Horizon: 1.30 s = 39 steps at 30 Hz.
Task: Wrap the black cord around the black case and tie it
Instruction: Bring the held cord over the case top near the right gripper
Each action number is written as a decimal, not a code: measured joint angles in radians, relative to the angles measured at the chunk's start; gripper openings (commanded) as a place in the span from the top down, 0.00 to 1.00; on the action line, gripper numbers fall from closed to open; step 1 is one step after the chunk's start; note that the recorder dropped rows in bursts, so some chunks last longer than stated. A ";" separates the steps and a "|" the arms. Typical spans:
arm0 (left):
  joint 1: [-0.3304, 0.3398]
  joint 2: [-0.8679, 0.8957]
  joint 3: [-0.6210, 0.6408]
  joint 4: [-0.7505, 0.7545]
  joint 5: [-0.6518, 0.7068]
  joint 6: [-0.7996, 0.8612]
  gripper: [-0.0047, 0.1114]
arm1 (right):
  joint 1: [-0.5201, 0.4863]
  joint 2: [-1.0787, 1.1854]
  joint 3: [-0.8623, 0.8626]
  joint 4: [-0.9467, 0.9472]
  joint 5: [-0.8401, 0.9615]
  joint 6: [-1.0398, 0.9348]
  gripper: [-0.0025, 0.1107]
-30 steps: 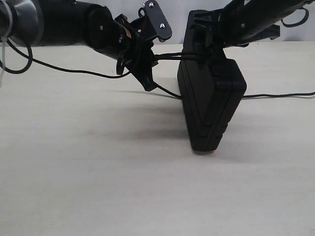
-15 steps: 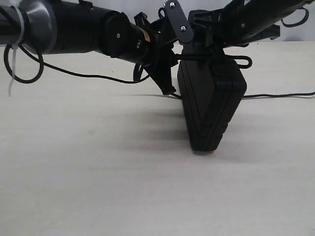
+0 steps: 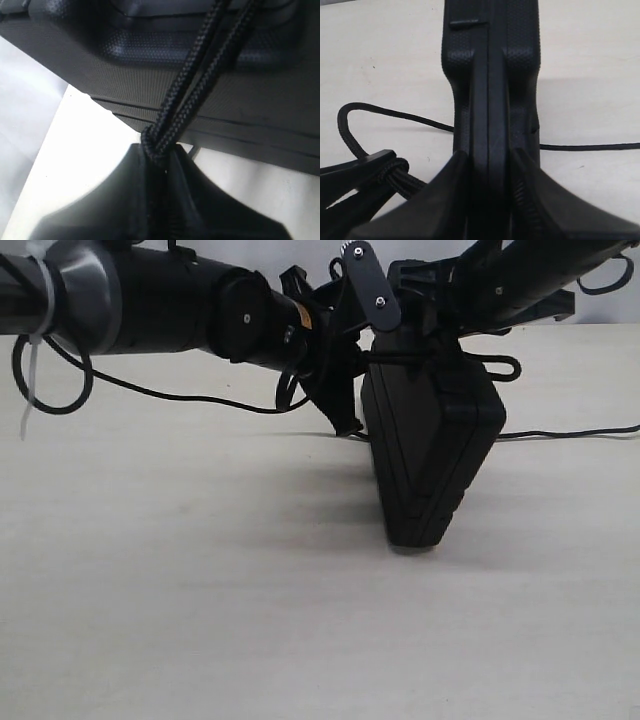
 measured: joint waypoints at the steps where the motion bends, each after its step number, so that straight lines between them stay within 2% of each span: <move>1: 0.000 -0.002 0.000 0.000 0.008 0.000 0.96 | 0.000 0.000 0.000 0.000 0.000 0.000 0.94; 23: -0.011 -0.055 0.000 -0.076 0.050 -0.026 0.95 | 0.000 0.000 0.000 0.002 -0.003 0.000 0.94; 25: -0.011 -0.055 0.000 -0.076 0.069 -0.024 0.90 | 0.000 0.000 0.000 0.002 -0.003 0.000 0.94; 30: -0.011 -0.055 0.000 -0.076 0.077 -0.002 0.64 | 0.000 0.000 0.000 0.002 -0.003 0.000 0.94; 32: -0.011 -0.055 0.000 -0.076 0.077 0.002 0.57 | 0.000 0.000 0.000 0.002 -0.003 0.000 0.94; 36: -0.011 -0.055 0.000 -0.076 0.077 0.002 0.53 | 0.000 0.000 0.000 0.002 -0.003 0.000 0.94; 39: -0.011 -0.055 0.000 -0.076 0.083 0.002 0.53 | 0.000 0.000 0.000 0.002 -0.003 0.000 0.94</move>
